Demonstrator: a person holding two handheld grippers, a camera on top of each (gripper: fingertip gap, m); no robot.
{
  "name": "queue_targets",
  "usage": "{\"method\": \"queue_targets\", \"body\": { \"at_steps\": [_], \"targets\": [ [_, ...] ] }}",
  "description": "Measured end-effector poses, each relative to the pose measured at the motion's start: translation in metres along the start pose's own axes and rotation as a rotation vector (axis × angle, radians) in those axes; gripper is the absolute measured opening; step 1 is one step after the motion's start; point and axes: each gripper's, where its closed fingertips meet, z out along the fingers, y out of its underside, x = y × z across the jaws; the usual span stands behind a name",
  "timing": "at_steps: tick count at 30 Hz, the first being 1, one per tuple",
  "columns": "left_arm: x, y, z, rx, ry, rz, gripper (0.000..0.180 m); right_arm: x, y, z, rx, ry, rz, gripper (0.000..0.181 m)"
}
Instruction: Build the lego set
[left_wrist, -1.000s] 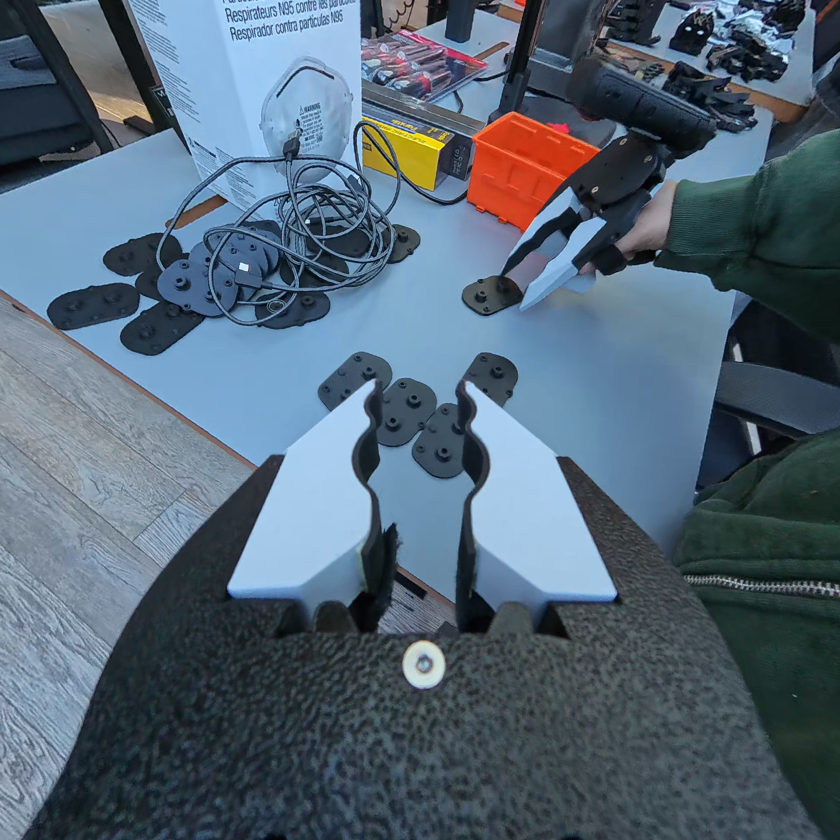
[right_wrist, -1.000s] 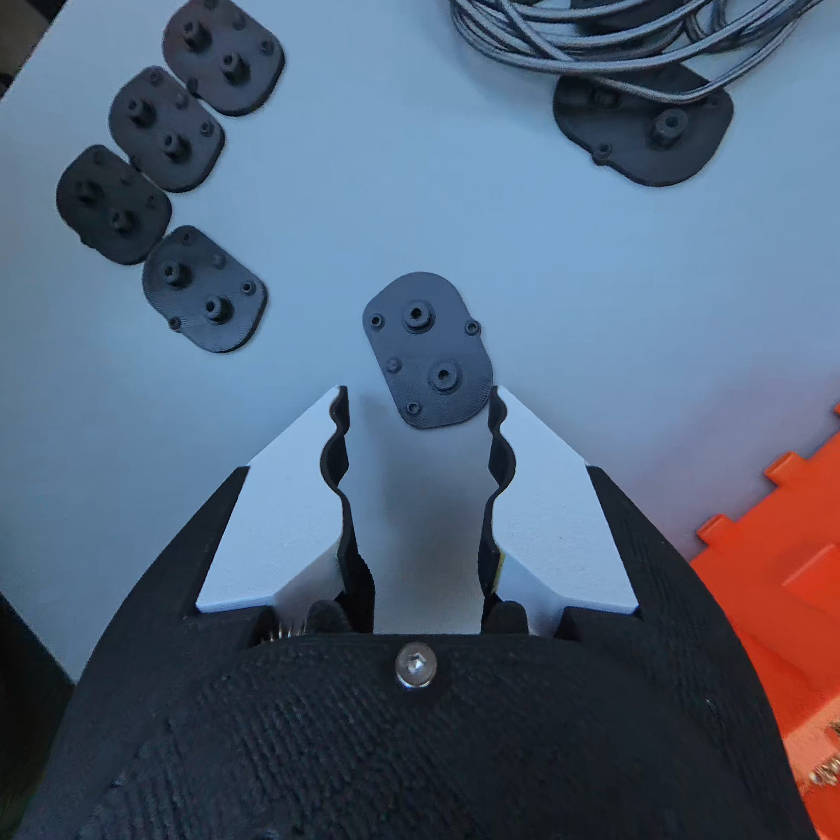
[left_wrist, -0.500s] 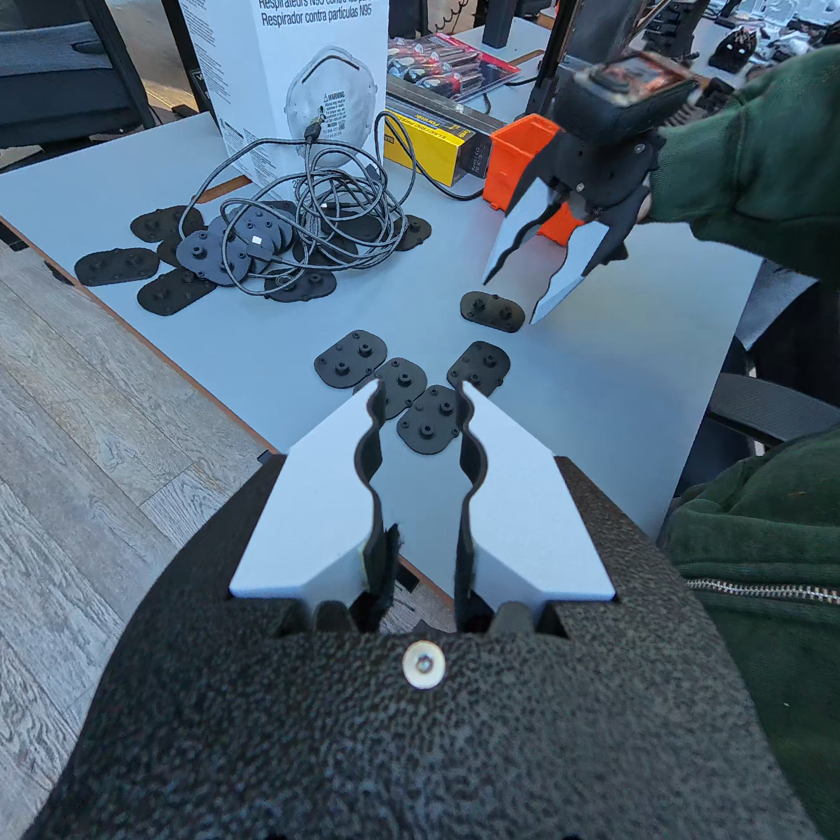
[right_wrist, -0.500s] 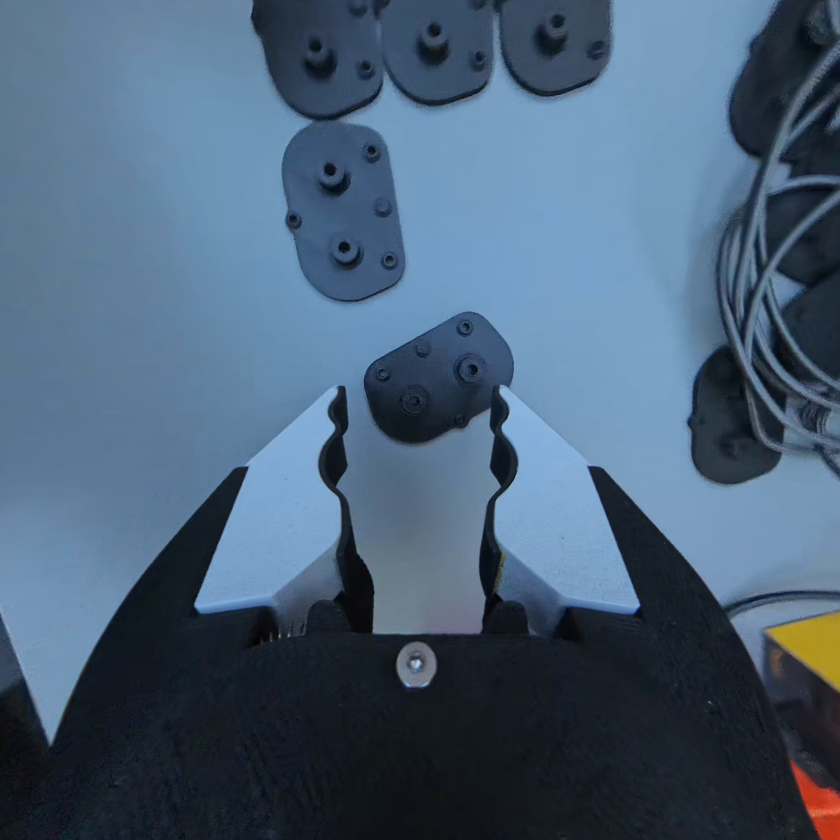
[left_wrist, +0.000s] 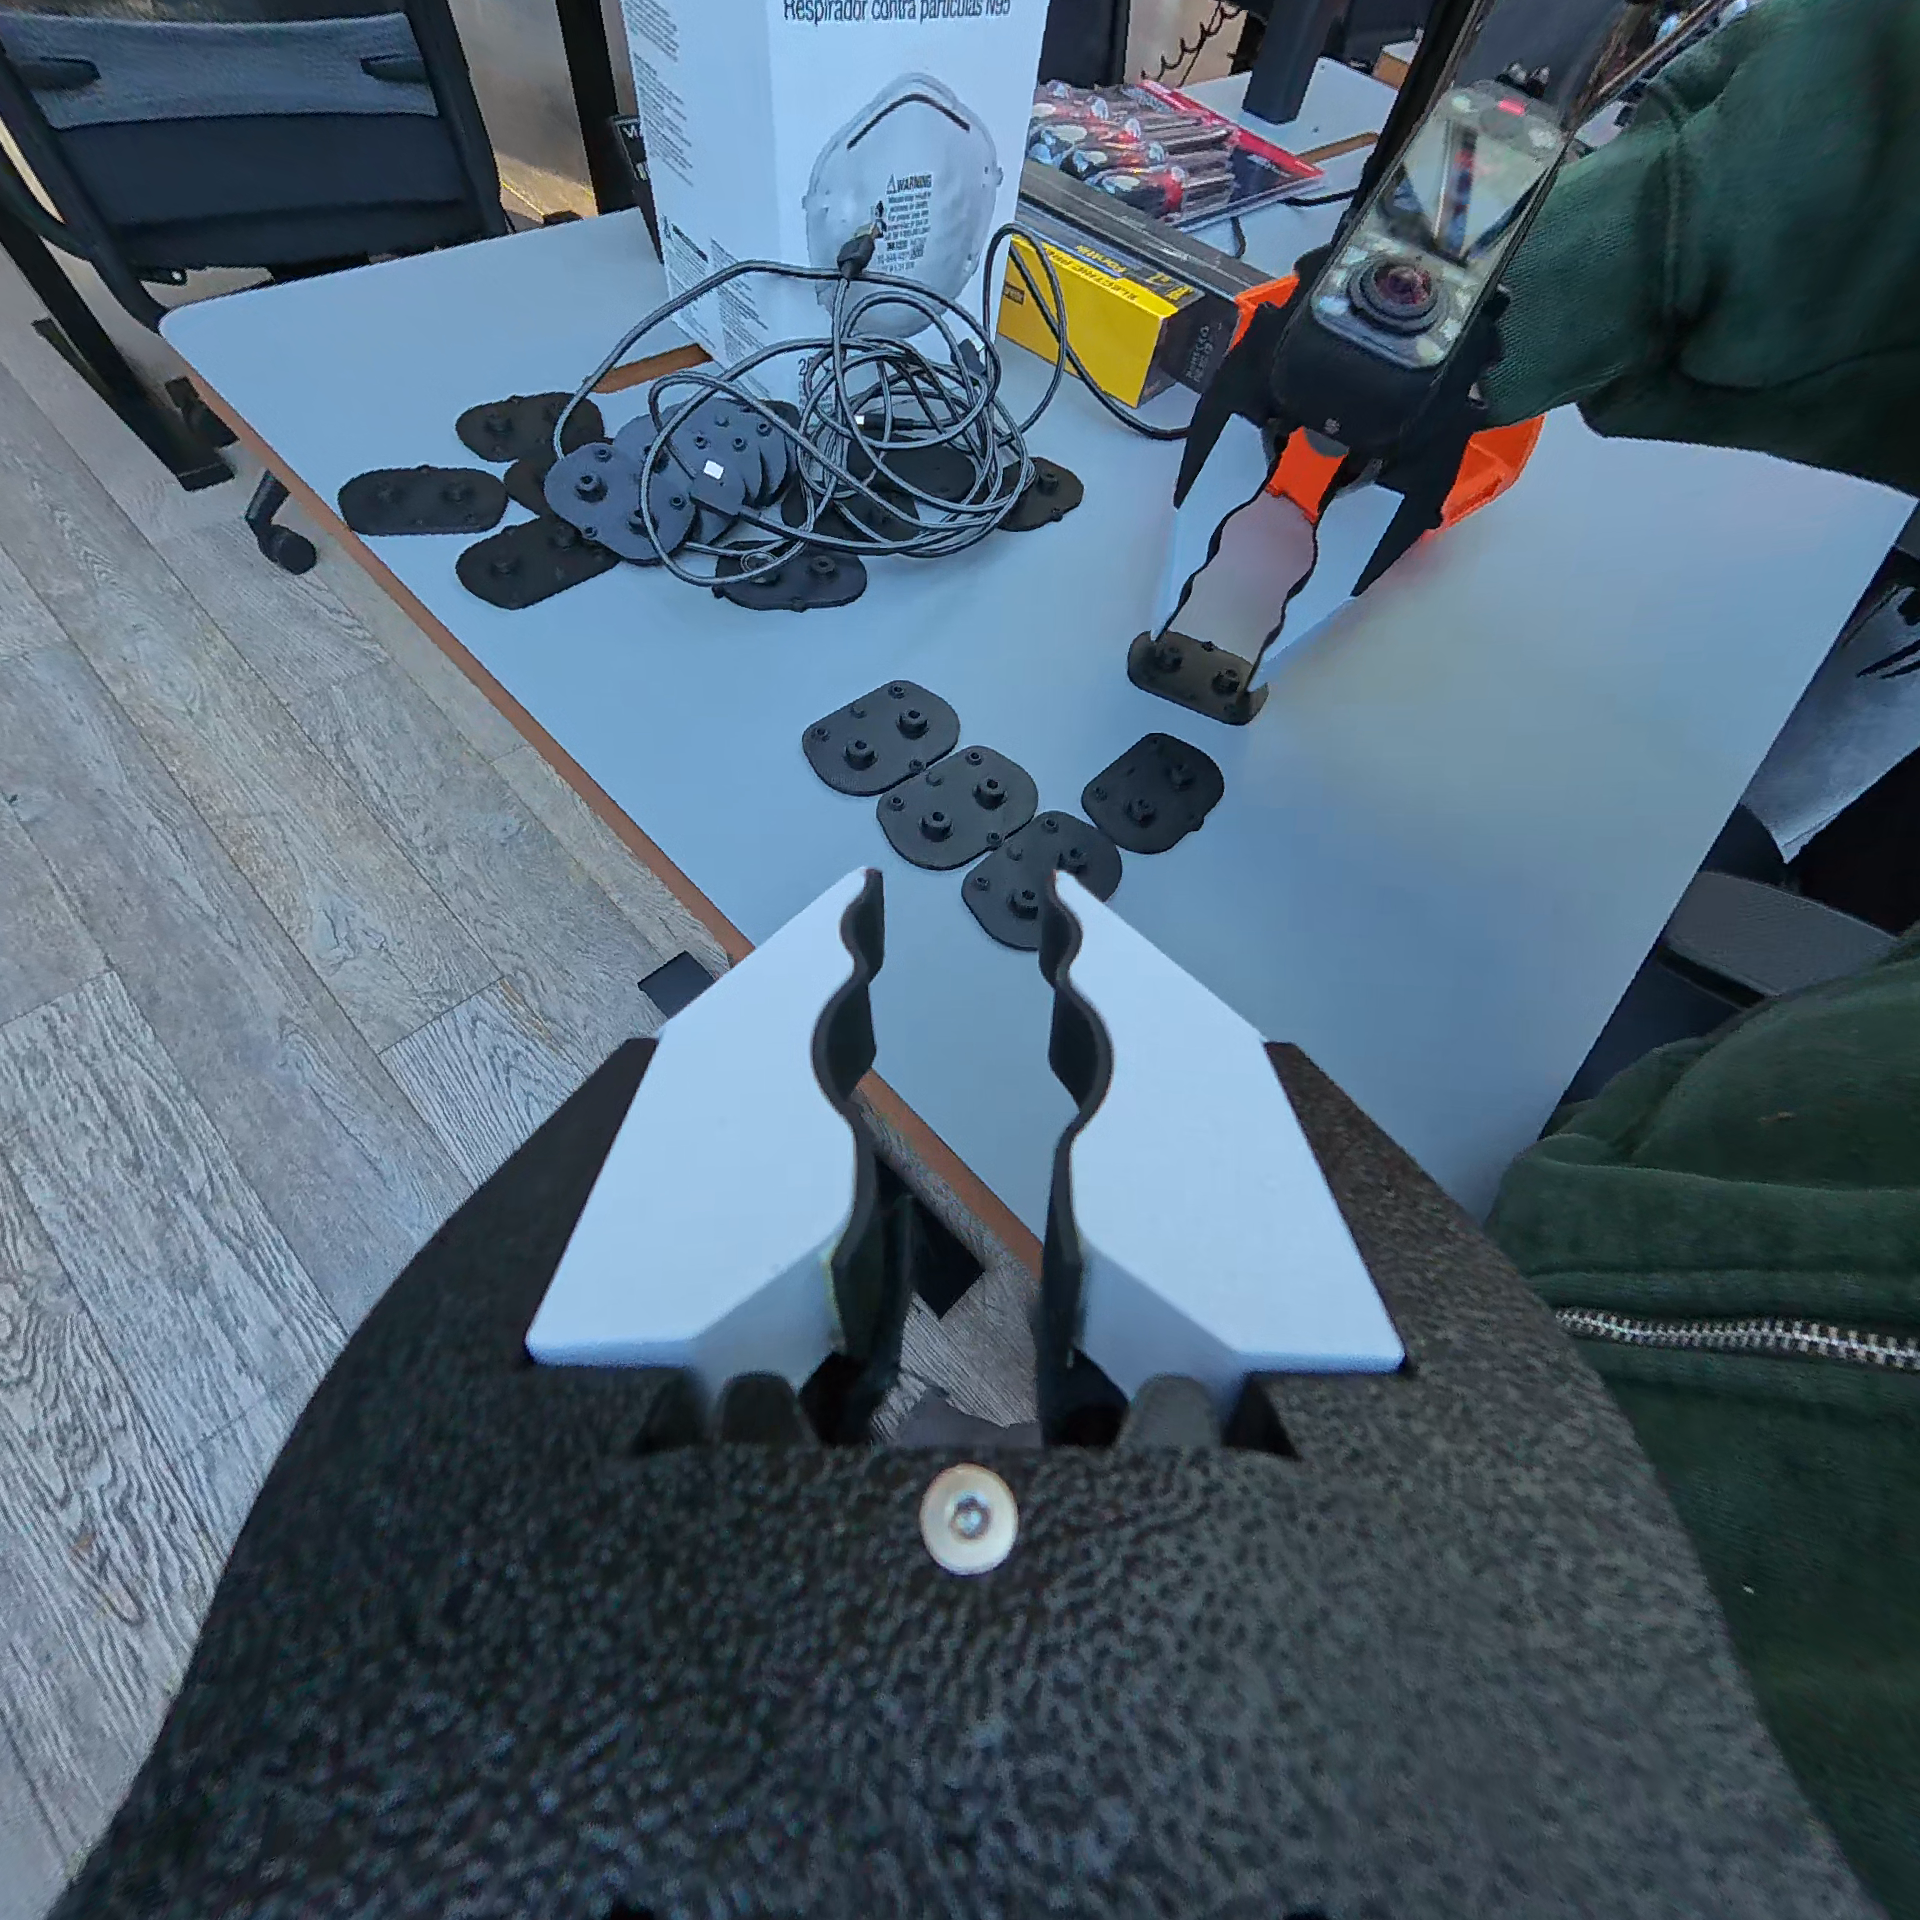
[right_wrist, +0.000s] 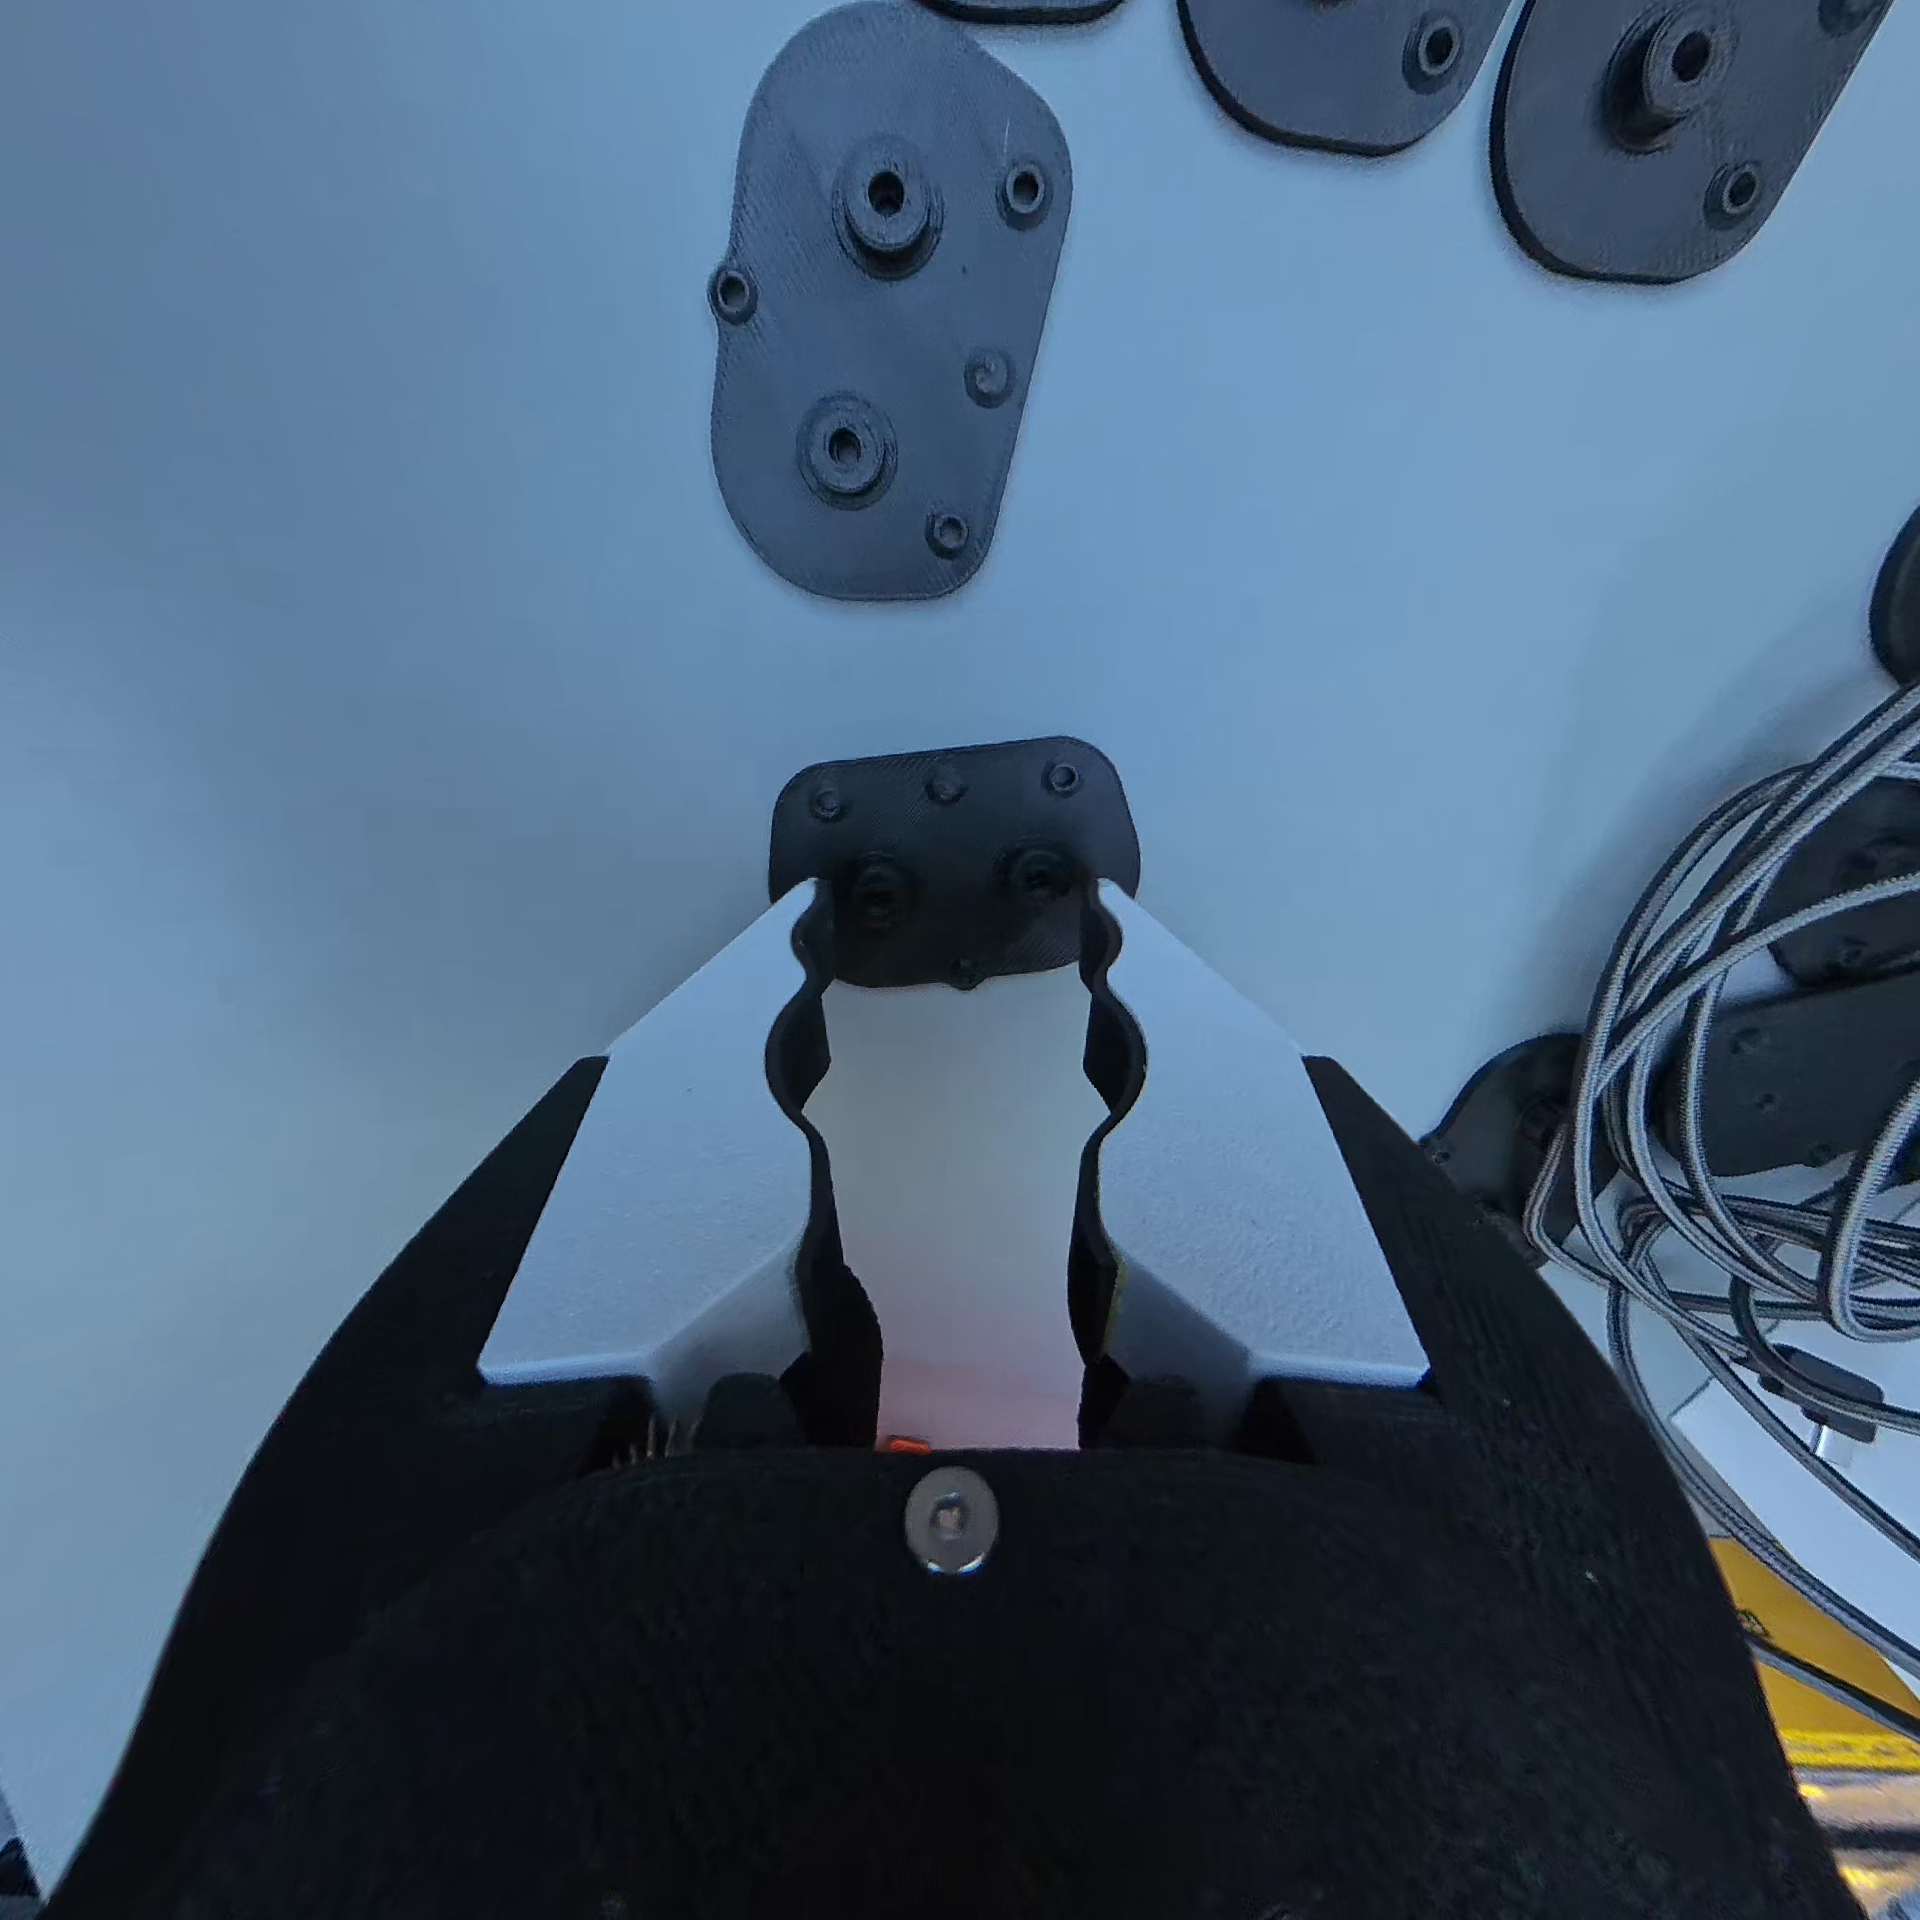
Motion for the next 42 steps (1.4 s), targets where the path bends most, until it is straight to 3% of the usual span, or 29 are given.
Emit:
{"method": "queue_targets", "body": {
  "at_steps": [12,16,25,34,42],
  "targets": [
    [0.005,0.004,0.009,-0.022,0.022,0.011,0.027,-0.003,-0.001,0.002,-0.005,-0.023,-0.012,0.041],
    [0.006,0.002,0.012,-0.021,0.037,0.016,0.026,0.008,-0.001,0.000,0.010,0.003,0.168,0.040],
    [0.006,0.001,0.016,-0.014,0.058,0.016,0.026,0.043,-0.018,0.001,0.128,0.096,0.816,0.040],
    [0.006,0.003,0.012,-0.007,0.056,0.005,0.025,0.065,-0.007,-0.012,0.294,0.155,0.861,0.040],
    [0.005,0.005,0.007,-0.010,0.042,0.002,0.024,0.066,-0.013,-0.005,0.267,0.086,1.026,0.041]
  ]
}}
